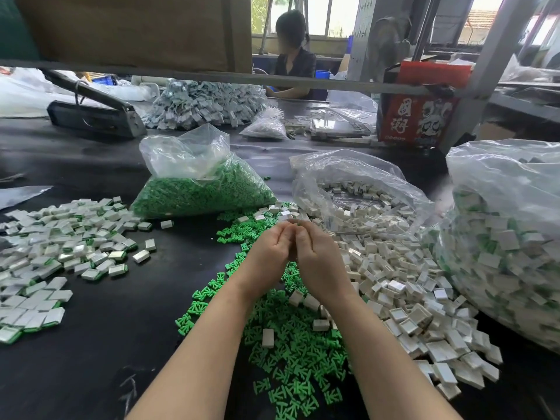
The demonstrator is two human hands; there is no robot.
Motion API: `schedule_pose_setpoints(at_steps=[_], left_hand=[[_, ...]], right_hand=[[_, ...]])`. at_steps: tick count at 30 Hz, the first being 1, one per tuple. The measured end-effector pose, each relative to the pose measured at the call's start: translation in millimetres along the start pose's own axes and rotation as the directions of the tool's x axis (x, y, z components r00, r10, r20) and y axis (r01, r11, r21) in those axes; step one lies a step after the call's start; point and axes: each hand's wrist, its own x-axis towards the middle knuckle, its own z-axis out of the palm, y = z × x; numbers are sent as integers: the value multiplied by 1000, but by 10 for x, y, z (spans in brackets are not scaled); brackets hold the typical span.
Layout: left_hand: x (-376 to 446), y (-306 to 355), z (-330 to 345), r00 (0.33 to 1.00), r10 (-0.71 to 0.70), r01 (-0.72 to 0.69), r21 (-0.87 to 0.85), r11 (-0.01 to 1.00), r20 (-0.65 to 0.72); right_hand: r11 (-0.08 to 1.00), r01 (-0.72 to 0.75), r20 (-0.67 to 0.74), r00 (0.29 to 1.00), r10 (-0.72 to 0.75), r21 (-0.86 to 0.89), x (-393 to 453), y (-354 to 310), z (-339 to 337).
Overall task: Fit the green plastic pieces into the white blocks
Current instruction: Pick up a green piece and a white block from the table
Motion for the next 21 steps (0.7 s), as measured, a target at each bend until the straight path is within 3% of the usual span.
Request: schedule_pose_setpoints(at_steps=[5, 8, 13, 16, 21], left_hand=[[-28, 82, -42, 996, 82, -83, -68, 994, -23], [-29, 80, -49, 996, 77, -81, -131, 988, -38], [-46, 89, -5, 999, 16, -4, -241, 970, 47], [-50, 117, -8, 998, 62, -59, -147, 987, 17], [-36, 241, -9, 982, 163, -172, -90, 981, -99]], right_hand=[[920, -148, -29, 985, 170, 363, 43, -13, -83], [845, -257, 48, 963, 266, 469, 49, 1, -149], [721, -369, 322, 923, 211, 587, 75, 38, -109], [684, -350, 304, 933, 192, 640, 85, 65, -91], [710, -279, 289, 951, 110, 647, 94, 84, -140]])
